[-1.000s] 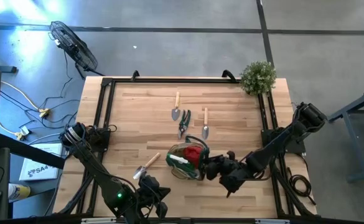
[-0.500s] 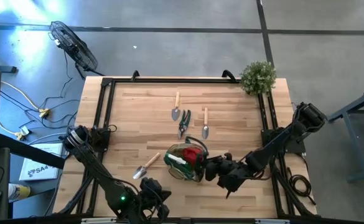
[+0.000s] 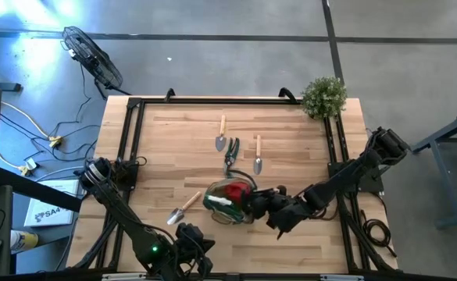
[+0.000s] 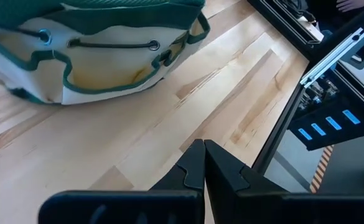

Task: Pick & Place Garden tools in Gardening bag
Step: Put the top shear scissors into the gardening bag

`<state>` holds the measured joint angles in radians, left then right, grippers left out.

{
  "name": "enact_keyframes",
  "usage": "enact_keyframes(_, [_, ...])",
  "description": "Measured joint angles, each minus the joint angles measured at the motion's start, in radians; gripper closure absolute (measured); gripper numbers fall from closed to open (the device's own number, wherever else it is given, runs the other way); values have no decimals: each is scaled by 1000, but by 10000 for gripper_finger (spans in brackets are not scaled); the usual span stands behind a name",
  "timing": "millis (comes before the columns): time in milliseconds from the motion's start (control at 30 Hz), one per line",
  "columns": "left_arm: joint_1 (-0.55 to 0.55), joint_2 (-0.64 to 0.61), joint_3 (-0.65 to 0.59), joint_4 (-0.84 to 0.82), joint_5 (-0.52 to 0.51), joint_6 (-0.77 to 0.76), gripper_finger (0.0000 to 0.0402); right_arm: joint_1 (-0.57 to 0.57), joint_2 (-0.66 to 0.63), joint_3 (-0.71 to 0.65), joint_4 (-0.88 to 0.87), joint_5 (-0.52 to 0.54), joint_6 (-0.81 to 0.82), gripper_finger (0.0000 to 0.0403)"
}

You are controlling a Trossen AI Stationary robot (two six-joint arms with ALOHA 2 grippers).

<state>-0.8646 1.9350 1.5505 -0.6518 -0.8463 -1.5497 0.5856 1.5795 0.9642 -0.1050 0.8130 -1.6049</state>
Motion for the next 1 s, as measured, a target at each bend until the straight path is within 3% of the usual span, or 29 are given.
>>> enact_keyframes(433, [0,0,0,0,0,0,402,6,0,0,40,-3,-16,291])
enact_keyframes(600, [0,0,0,0,1,0,402,15,0,0,38,-107,113,291])
enact_keyframes(700, [0,0,0,0,1,0,402,16,0,0,52,-89,184,291])
enact_keyframes(1000, [0,0,0,-1,1,0,402,15,0,0,53,-64,162,251])
